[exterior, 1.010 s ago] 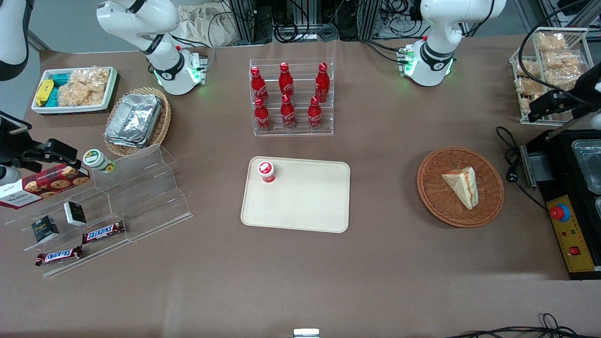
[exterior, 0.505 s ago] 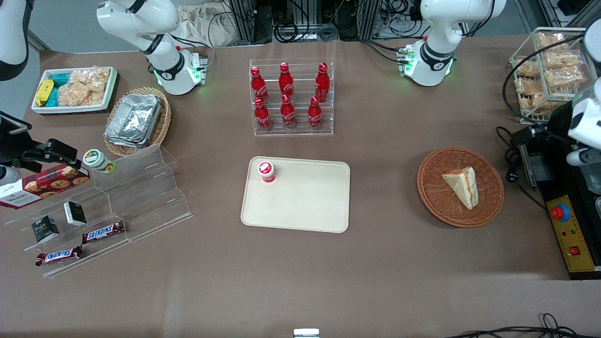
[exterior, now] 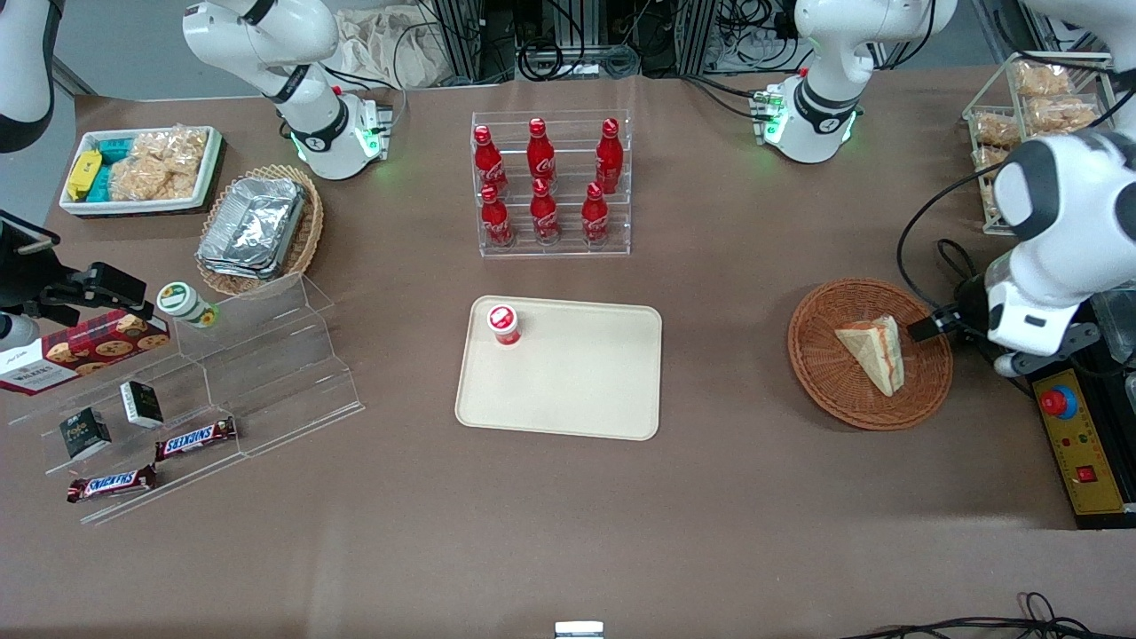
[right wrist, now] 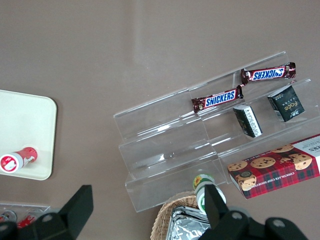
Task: Place sandwich from basket to tray
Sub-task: 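Lower the left gripper and close it on the wrapped sandwich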
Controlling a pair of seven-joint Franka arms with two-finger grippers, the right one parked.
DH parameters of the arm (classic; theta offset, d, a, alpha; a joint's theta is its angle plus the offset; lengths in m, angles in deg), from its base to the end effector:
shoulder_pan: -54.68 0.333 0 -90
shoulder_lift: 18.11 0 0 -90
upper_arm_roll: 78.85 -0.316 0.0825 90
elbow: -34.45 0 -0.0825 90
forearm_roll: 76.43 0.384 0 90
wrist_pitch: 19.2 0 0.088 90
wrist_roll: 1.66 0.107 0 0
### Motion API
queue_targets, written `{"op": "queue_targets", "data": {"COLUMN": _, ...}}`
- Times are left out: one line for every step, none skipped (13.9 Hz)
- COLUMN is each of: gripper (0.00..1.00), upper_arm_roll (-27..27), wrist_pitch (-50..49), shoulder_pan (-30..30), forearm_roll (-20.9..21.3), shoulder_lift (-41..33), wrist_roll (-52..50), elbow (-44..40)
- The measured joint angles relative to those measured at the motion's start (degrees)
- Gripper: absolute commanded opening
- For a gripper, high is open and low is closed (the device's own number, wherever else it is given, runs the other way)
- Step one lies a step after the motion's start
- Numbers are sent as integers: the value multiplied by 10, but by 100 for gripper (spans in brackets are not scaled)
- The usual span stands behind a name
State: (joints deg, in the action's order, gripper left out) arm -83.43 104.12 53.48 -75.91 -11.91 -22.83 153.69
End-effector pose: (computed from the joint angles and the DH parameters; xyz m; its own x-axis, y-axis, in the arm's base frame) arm 0.5598 0.0328 0.3728 0.9113 0.4107 -0.0284 0.4100 -0.9116 -0.0282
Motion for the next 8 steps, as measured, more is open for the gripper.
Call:
{"op": "queue_targets", "data": {"gripper": 100, "upper_arm_roll": 0, "wrist_pitch": 21, "shoulder_pan": 0, "forearm_roll": 0, "shoulder_lift": 16, "wrist_roll": -4, "elbow": 9}}
{"op": "queue_targets", "data": {"gripper": 100, "upper_arm_roll": 1, "wrist_pitch": 44, "shoulder_pan": 0, "forearm_roll": 0, "shoulder_lift": 30, "wrist_roll": -8, "elbow": 18}}
{"op": "queue_targets", "data": {"gripper": 100, "upper_arm_roll": 1, "wrist_pitch": 65, "shoulder_pan": 0, "forearm_roll": 0, "shoulder_lift": 43, "wrist_roll": -12, "elbow": 28}}
{"op": "queue_targets", "data": {"gripper": 100, "upper_arm_roll": 1, "wrist_pitch": 87, "shoulder_pan": 0, "forearm_roll": -1, "shoulder_lift": 55, "wrist_roll": -15, "elbow": 37}}
{"op": "queue_targets", "data": {"gripper": 100, "upper_arm_roll": 1, "wrist_pitch": 107, "shoulder_pan": 0, "forearm_roll": -4, "shoulder_lift": 66, "wrist_roll": -18, "elbow": 45}}
{"op": "queue_targets", "data": {"gripper": 100, "upper_arm_roll": 1, "wrist_pitch": 124, "shoulder_pan": -1, "forearm_roll": -6, "shoulder_lift": 77, "wrist_roll": -21, "elbow": 51}}
{"op": "queue_targets", "data": {"gripper": 100, "upper_arm_roll": 2, "wrist_pitch": 133, "shoulder_pan": -2, "forearm_roll": -6, "shoulder_lift": 87, "wrist_roll": -24, "elbow": 54}}
{"op": "queue_targets", "data": {"gripper": 100, "upper_arm_roll": 3, "wrist_pitch": 137, "shoulder_pan": -4, "forearm_roll": -7, "shoulder_lift": 96, "wrist_roll": -27, "elbow": 55}}
